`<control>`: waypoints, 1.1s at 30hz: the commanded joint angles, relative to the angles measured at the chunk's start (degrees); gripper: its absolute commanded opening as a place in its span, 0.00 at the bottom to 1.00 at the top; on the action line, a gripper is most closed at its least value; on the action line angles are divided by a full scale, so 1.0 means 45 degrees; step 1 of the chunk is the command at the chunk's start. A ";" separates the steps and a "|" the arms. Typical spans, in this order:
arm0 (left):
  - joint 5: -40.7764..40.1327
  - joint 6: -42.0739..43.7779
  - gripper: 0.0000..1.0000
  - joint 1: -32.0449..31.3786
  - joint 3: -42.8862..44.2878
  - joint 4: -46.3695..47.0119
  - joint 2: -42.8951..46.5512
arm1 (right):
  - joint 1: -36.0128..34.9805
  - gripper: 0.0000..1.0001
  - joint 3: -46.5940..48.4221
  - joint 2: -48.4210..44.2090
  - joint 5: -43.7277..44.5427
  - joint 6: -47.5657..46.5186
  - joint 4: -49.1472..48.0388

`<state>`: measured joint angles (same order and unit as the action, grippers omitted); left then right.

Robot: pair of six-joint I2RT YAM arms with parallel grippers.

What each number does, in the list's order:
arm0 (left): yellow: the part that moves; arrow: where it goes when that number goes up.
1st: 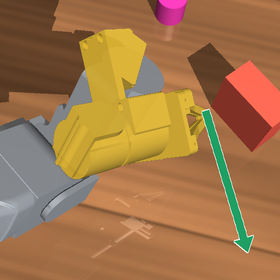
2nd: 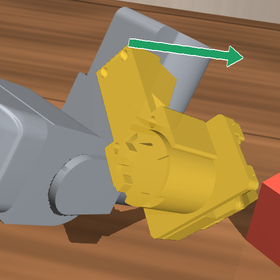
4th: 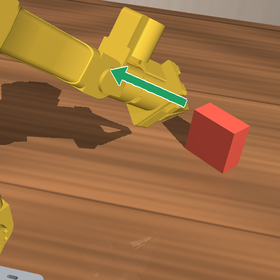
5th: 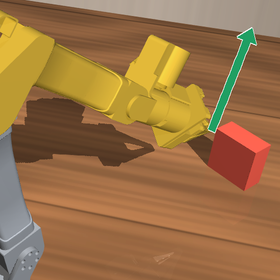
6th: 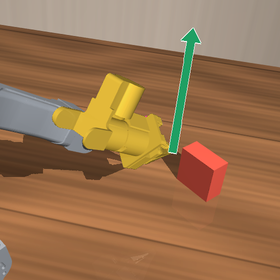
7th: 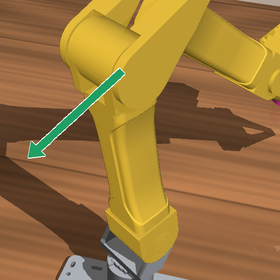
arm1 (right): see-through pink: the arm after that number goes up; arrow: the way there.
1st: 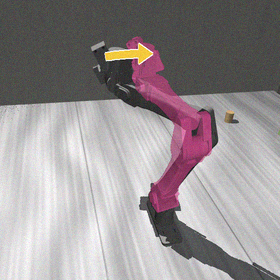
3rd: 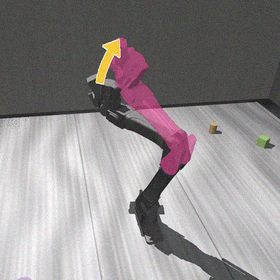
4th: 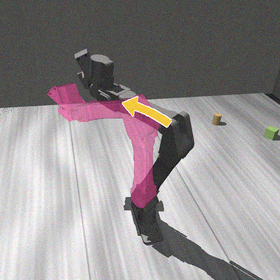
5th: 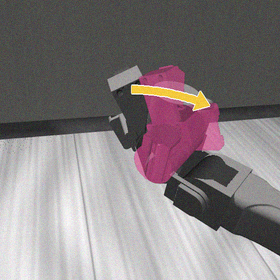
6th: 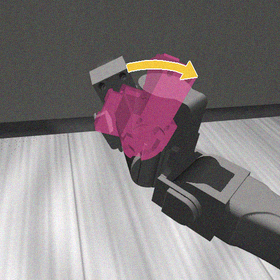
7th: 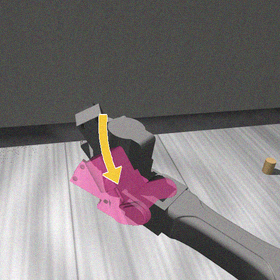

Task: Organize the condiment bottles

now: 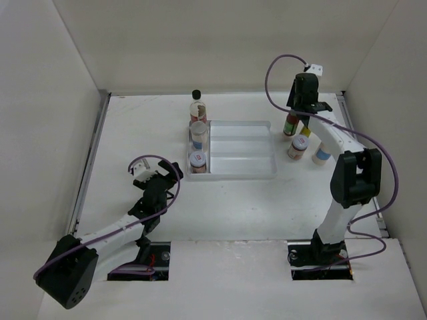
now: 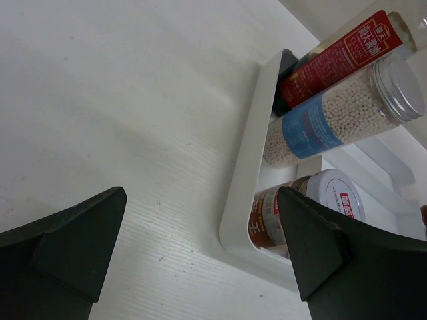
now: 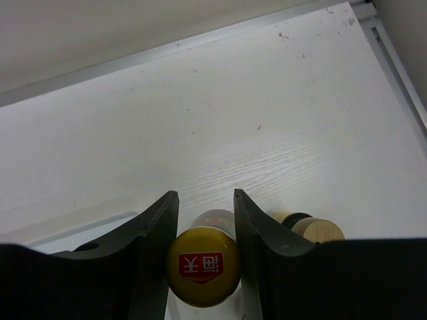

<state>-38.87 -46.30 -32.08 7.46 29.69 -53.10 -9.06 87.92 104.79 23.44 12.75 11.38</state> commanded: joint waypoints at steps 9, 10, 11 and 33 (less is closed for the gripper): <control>-0.0209 -0.0101 1.00 -0.0128 -0.0076 0.0609 0.0413 | -0.2485 0.21 0.1809 -0.1727 -0.0774 0.0543 -0.1765; -0.0248 -0.0101 1.00 -0.0108 -0.0096 0.0609 0.0452 | -0.2759 0.21 0.1907 -0.1551 -0.0872 0.0641 -0.1882; -0.0306 -0.0101 1.00 -0.0108 -0.0116 0.0609 0.0453 | -0.3090 0.21 0.2101 -0.1278 -0.0951 0.0739 -0.2038; -0.0542 -0.0081 1.00 -0.0518 -0.0135 0.0609 0.0570 | -0.5886 0.25 0.4389 0.3118 -0.0717 0.0526 -0.3583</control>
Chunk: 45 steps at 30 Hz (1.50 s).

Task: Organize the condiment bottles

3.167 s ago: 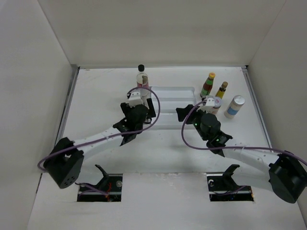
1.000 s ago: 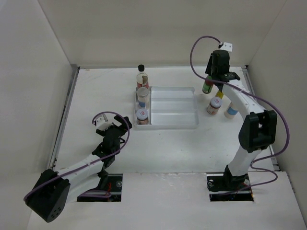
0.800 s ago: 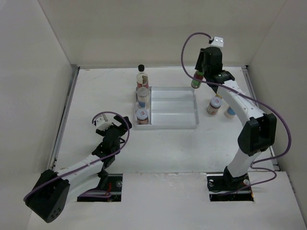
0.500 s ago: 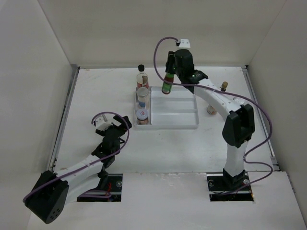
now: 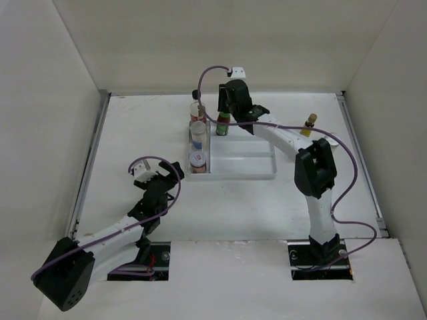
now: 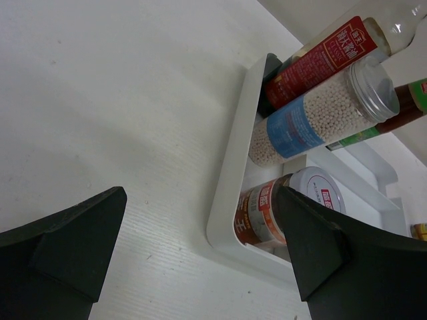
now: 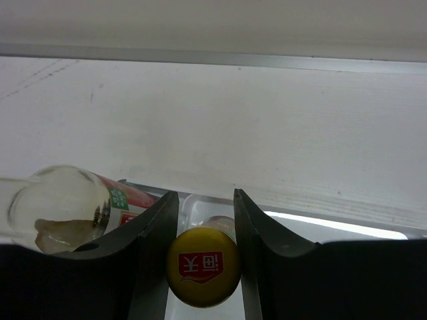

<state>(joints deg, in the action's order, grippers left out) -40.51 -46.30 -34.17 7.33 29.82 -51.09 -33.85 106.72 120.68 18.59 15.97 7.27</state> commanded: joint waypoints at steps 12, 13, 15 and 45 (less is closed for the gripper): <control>-0.0080 -0.0081 1.00 -0.0052 -0.0087 0.0599 0.0026 | -0.0535 0.70 -0.1506 -0.1717 0.0303 0.0182 -0.3099; -0.0041 -0.0081 1.00 -0.0052 -0.0087 0.0599 0.0064 | -0.0496 0.72 -0.1798 -0.2165 0.0303 0.0240 -0.3099; -0.0040 -0.0081 1.00 -0.0052 -0.0106 0.0599 0.0181 | -0.0360 0.77 -0.2733 -0.3297 0.0341 0.0280 -0.3138; 0.0331 -0.0081 1.00 -0.0111 0.0167 0.0814 -0.0736 | 0.5285 0.87 -1.1899 -0.7055 0.2236 0.1881 -0.2162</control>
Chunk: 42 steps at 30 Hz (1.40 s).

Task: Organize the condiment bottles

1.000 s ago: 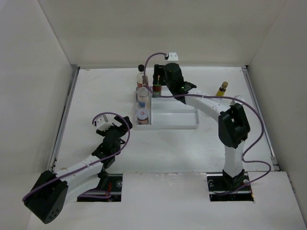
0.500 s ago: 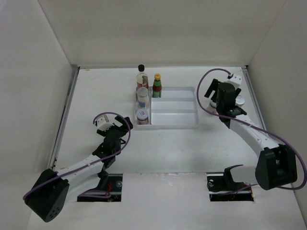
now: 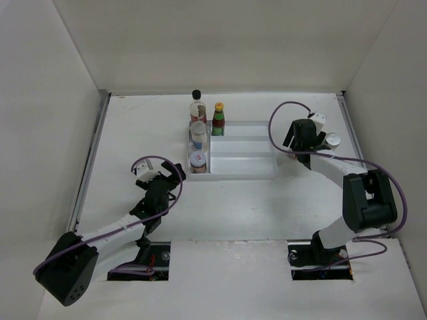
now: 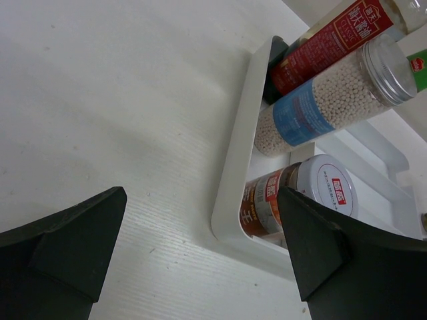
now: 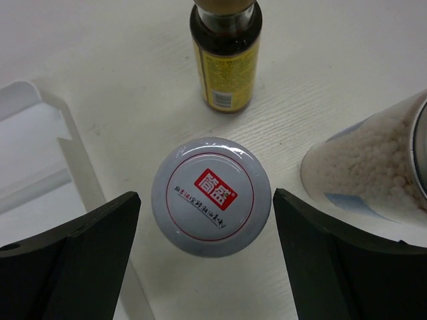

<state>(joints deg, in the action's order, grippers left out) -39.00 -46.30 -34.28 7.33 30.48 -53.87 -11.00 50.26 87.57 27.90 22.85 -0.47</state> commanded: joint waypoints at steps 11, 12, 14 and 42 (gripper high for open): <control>0.0074 -0.0081 1.00 -0.0106 0.0206 0.0688 -0.0198 | -0.1134 0.45 0.0744 -0.1313 0.1104 -0.0311 -0.1556; -0.0004 -0.0081 1.00 -0.0125 0.0206 0.0688 -0.0198 | -0.1505 0.45 0.0919 -0.1412 0.1124 -0.0448 -0.1594; -0.0043 -0.0062 1.00 -0.0125 0.0206 0.0727 -0.0353 | -0.2189 0.45 0.1484 -0.1278 0.1144 -0.0663 -0.1750; -0.0083 -0.0003 1.00 -0.0223 0.0265 0.0746 -0.0490 | -0.4146 0.84 0.7074 0.4976 -0.1238 -0.0430 -0.1966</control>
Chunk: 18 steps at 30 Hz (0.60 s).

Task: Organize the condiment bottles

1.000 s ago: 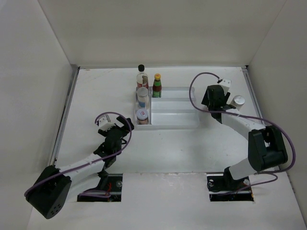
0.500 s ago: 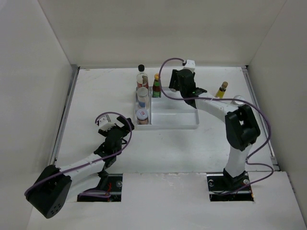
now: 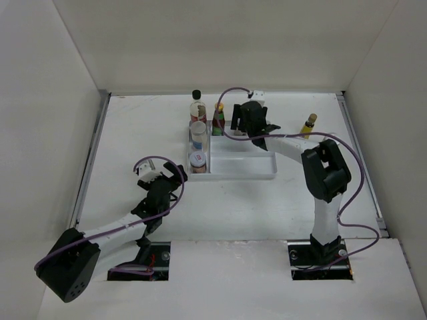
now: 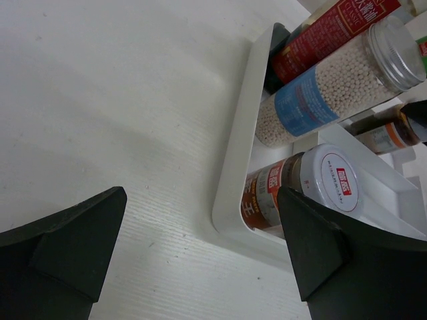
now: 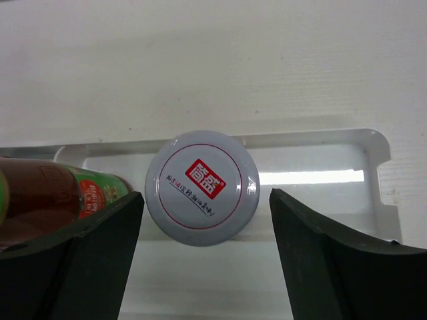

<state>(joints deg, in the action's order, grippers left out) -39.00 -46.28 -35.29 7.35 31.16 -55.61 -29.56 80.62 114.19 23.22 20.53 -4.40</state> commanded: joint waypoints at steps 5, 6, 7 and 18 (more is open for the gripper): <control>-0.0122 -0.0008 1.00 0.0020 0.0221 0.0596 0.0035 | 0.0483 0.86 -0.0082 -0.2248 -0.0317 -0.0051 -0.0975; -0.0064 -0.0008 1.00 0.0020 0.0221 0.0596 0.0035 | 0.0698 0.86 -0.0257 -0.2599 -0.0278 -0.0032 -0.0858; -0.0063 -0.0008 1.00 0.0001 0.0221 0.0596 0.0073 | 0.0952 0.85 -0.0511 -0.2989 -0.0201 -0.0013 -0.0761; -0.0141 -0.0008 1.00 0.0019 0.0260 0.0615 -0.0101 | 0.5072 0.84 -0.2800 -0.5495 0.2027 -0.0208 -0.0274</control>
<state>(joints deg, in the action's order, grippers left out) -38.98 -46.28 -35.38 7.35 31.20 -55.70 -8.54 68.25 89.12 29.23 20.38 -5.82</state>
